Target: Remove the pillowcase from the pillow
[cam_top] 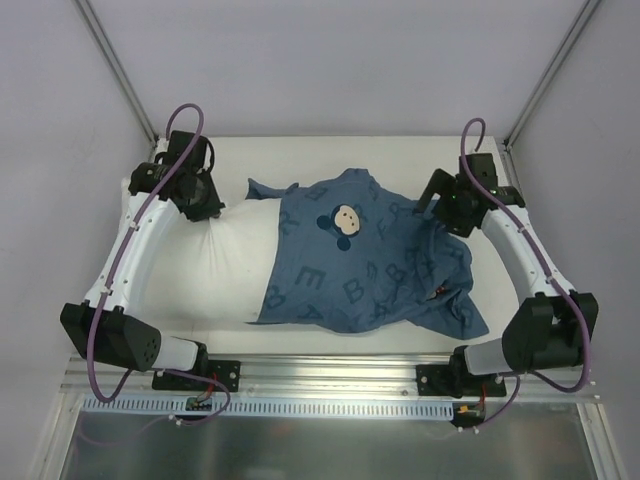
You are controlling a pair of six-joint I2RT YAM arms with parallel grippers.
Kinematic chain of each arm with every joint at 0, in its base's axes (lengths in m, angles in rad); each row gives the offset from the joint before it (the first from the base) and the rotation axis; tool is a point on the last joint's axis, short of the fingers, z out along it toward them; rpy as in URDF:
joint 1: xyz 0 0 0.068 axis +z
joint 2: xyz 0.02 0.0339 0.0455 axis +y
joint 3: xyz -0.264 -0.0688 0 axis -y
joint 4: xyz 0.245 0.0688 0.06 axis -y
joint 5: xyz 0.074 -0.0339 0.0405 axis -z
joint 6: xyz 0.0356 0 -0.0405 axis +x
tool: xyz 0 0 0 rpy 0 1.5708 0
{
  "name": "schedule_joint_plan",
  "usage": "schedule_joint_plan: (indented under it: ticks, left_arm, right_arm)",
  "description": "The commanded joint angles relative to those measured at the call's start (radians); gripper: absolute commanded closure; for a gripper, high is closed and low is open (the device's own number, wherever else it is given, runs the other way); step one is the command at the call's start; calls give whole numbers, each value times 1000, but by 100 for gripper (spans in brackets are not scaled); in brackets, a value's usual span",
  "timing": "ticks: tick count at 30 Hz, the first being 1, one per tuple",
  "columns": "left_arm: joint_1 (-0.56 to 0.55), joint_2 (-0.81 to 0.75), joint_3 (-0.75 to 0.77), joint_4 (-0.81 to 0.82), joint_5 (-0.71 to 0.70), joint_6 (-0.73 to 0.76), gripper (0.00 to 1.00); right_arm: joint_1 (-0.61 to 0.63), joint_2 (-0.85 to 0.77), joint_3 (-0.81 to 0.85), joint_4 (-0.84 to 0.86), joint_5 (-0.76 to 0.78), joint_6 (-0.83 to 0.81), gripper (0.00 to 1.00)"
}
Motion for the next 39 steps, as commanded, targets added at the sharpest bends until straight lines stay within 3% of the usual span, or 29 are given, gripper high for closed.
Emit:
schedule_joint_plan:
  ticks: [1, 12, 17, 19, 20, 21, 23, 31, 39]
  left_arm:
    - [-5, -12, -63, 71, 73, -9, 100]
    - [-5, -99, -148, 139, 128, 6, 100]
    - [-5, -116, -145, 139, 128, 6, 100]
    - [-5, -130, -148, 139, 119, 5, 100]
    - [-5, -130, -149, 139, 118, 5, 100]
    - [-5, -135, -149, 140, 115, 5, 100]
    - [-5, -141, -152, 139, 102, 3, 100]
    - [-2, -146, -143, 137, 27, 18, 100]
    - [62, -126, -48, 132, 45, 63, 100]
  right_arm:
    - [53, 48, 53, 82, -103, 80, 4]
    - [100, 336, 62, 326, -256, 465, 2]
    - [136, 449, 71, 394, -328, 544, 4]
    - [152, 464, 63, 442, -344, 560, 16]
    - [155, 466, 62, 455, -350, 568, 28]
    - [153, 467, 62, 458, -356, 576, 65]
    - [152, 449, 60, 456, -344, 583, 97]
    - [23, 178, -44, 429, -234, 573, 99]
    - [-277, -184, 62, 210, -169, 415, 99]
